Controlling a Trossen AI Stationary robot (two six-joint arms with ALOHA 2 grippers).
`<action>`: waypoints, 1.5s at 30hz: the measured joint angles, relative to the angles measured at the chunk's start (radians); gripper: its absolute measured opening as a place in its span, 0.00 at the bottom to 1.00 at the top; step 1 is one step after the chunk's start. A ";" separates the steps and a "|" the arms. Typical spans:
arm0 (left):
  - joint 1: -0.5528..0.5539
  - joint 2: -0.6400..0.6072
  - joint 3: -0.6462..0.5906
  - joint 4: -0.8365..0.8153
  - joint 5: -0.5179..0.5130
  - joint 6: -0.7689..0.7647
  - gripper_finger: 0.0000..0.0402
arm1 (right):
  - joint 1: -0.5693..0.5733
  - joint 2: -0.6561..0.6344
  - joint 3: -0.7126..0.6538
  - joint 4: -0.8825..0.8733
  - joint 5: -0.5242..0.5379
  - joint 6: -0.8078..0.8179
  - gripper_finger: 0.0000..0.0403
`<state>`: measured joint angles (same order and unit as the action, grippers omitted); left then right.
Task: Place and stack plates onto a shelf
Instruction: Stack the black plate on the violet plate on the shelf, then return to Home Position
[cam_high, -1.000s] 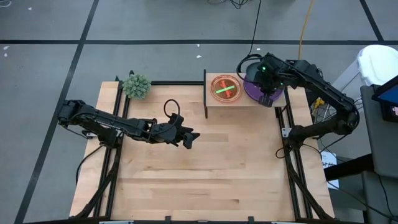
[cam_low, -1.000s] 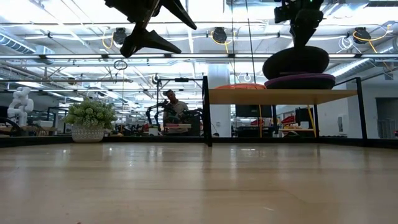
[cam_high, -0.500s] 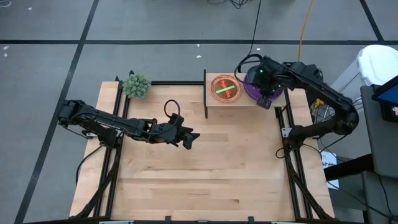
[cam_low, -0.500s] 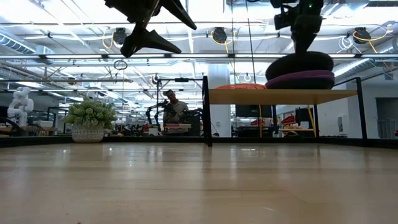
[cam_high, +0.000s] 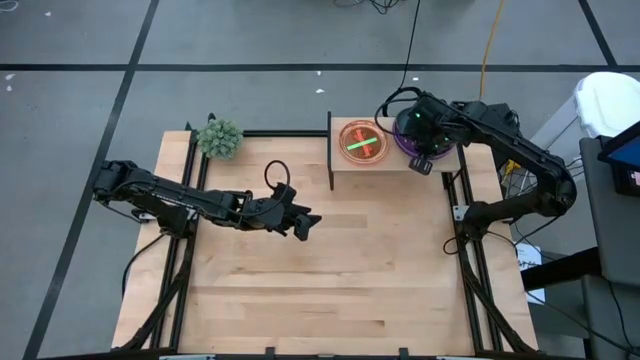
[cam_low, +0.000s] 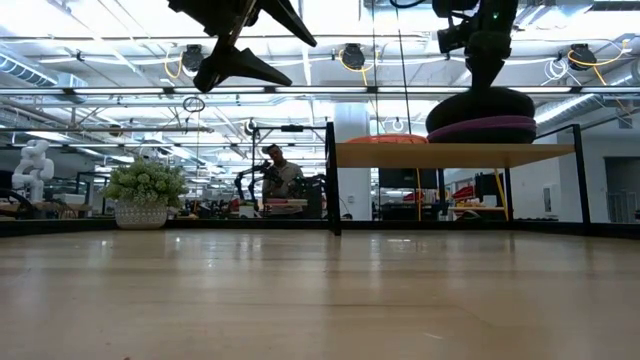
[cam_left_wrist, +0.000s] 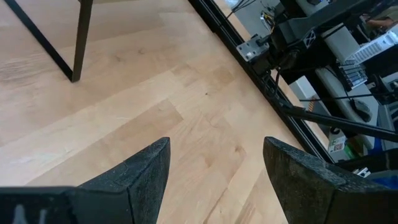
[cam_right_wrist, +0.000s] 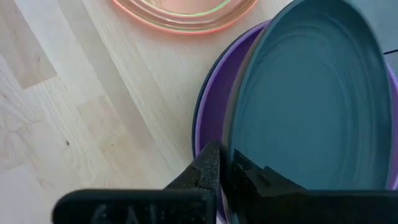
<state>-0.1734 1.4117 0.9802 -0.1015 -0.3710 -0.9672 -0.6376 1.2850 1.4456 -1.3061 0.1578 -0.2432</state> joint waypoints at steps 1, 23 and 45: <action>0.000 0.000 0.000 0.000 0.000 0.000 0.65 | 0.000 0.000 0.000 0.001 0.003 0.000 0.04; 0.000 0.000 0.000 0.000 0.008 0.023 0.65 | 0.047 -0.202 0.000 0.065 -0.191 0.259 0.32; -0.011 -0.189 0.000 0.070 0.144 0.507 0.17 | 0.218 -0.369 -0.169 0.679 -0.372 0.310 0.00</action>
<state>-0.1848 1.2227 0.9798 -0.0312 -0.2270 -0.4604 -0.4192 0.9158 1.2761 -0.6270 -0.2142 0.0666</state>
